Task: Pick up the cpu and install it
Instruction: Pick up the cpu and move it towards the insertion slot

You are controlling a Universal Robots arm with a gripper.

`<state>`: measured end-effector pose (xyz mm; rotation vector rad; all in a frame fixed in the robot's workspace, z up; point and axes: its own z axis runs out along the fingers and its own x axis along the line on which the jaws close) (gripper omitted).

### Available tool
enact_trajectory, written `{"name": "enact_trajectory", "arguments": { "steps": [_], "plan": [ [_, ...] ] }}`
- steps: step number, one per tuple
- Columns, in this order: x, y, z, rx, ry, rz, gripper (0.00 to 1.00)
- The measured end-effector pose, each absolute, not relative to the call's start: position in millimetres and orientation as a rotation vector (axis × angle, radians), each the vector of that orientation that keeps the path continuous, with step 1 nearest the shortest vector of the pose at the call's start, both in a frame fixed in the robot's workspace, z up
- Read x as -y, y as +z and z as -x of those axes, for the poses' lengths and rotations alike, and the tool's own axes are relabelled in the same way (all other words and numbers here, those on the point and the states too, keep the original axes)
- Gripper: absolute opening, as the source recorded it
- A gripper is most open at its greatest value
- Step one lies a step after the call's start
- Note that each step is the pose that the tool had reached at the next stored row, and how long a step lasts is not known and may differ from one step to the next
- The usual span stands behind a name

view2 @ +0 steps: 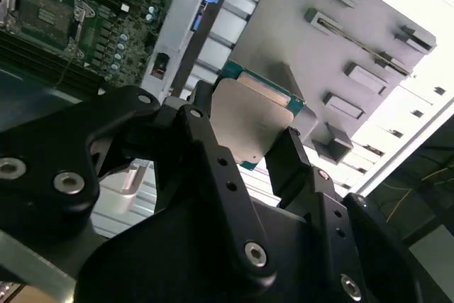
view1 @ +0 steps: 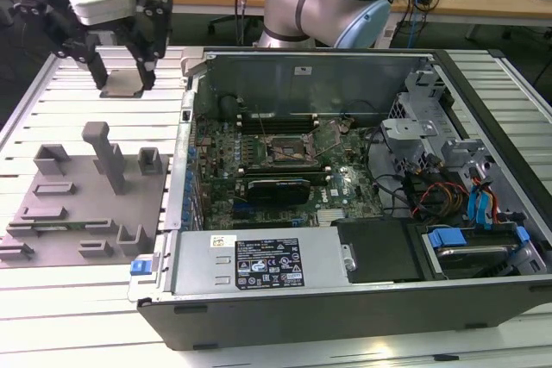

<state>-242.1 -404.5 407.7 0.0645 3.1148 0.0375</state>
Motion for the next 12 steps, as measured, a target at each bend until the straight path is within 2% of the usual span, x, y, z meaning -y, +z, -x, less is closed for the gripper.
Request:
{"name": "enact_trajectory", "arguments": {
  "steps": [12],
  "plan": [
    [405,408,197,-3.117,0.038,-0.065,0.55]
  ]
}}
